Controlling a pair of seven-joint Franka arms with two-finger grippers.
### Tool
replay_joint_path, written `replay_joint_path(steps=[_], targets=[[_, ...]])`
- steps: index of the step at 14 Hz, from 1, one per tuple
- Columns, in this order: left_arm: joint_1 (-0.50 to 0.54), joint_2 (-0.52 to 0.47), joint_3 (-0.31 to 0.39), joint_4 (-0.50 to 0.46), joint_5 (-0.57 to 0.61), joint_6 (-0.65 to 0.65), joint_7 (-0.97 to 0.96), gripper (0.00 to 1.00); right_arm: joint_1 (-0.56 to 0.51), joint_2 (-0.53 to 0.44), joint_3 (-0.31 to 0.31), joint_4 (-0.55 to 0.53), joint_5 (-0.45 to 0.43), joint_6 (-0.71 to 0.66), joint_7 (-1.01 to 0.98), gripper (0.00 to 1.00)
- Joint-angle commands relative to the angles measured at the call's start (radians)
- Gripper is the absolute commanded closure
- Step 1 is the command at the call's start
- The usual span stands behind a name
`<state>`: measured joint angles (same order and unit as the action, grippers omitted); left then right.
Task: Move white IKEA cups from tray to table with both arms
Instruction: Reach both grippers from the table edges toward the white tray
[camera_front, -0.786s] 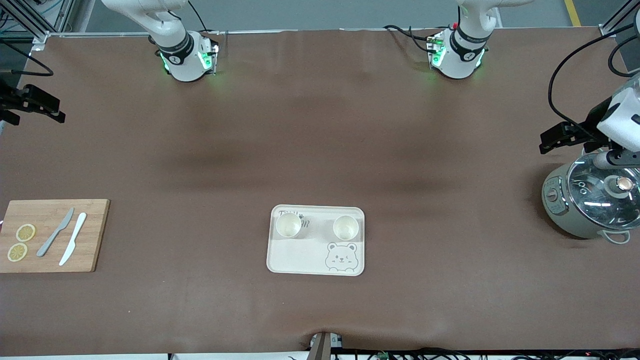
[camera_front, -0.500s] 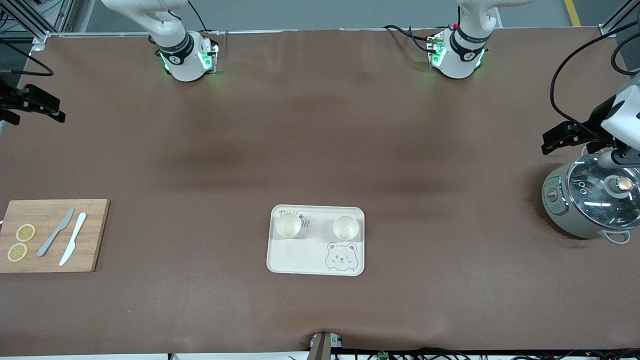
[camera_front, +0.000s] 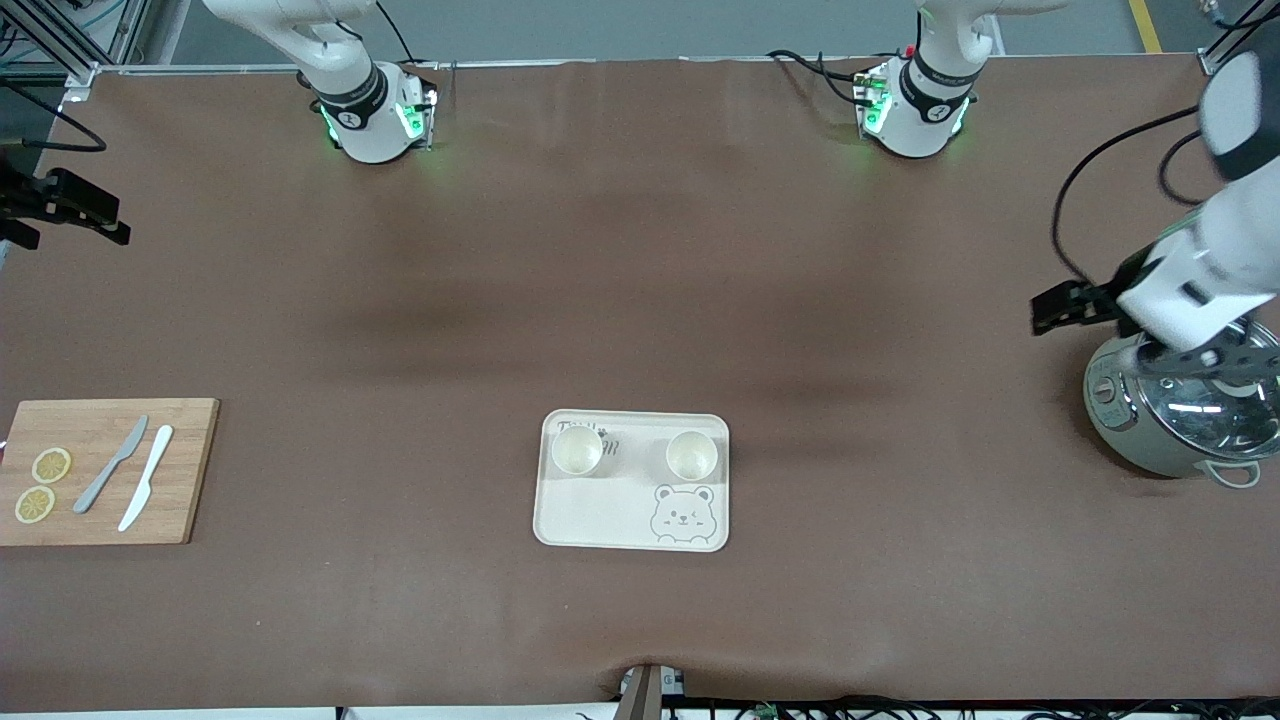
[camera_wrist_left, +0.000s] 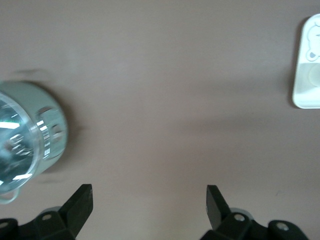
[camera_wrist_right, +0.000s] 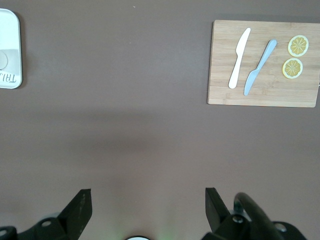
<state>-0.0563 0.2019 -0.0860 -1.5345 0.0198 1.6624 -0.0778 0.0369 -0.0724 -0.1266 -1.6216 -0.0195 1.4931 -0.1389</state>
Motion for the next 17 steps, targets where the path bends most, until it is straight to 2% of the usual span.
replay_joint_path(steps=[1, 3, 7, 10, 12, 14, 17], targets=[[-0.057, 0.121, -0.004, 0.117, -0.011, 0.01, -0.109, 0.0, -0.022, 0.005, 0.012, 0.014, 0.0, -0.014, -0.008, 0.0], [-0.12, 0.186, -0.005, 0.149, -0.011, 0.034, -0.198, 0.0, -0.022, 0.005, 0.012, 0.014, 0.0, -0.014, -0.008, 0.0], [-0.207, 0.278, -0.006, 0.151, -0.024, 0.192, -0.379, 0.0, -0.035, 0.025, 0.012, 0.029, -0.007, -0.008, -0.018, 0.0], [-0.295, 0.362, -0.005, 0.154, -0.02, 0.342, -0.474, 0.0, -0.04, 0.111, 0.012, 0.071, -0.016, -0.007, -0.022, 0.0], [-0.327, 0.41, -0.005, 0.154, -0.02, 0.43, -0.577, 0.0, -0.052, 0.14, 0.012, 0.072, -0.016, -0.004, -0.022, 0.0], [-0.355, 0.45, -0.005, 0.154, -0.021, 0.499, -0.629, 0.0, -0.071, 0.193, 0.012, 0.072, -0.017, -0.008, -0.021, 0.0], [-0.381, 0.513, -0.005, 0.154, -0.021, 0.638, -0.691, 0.0, -0.091, 0.224, 0.012, 0.069, -0.01, 0.022, -0.018, 0.0]])
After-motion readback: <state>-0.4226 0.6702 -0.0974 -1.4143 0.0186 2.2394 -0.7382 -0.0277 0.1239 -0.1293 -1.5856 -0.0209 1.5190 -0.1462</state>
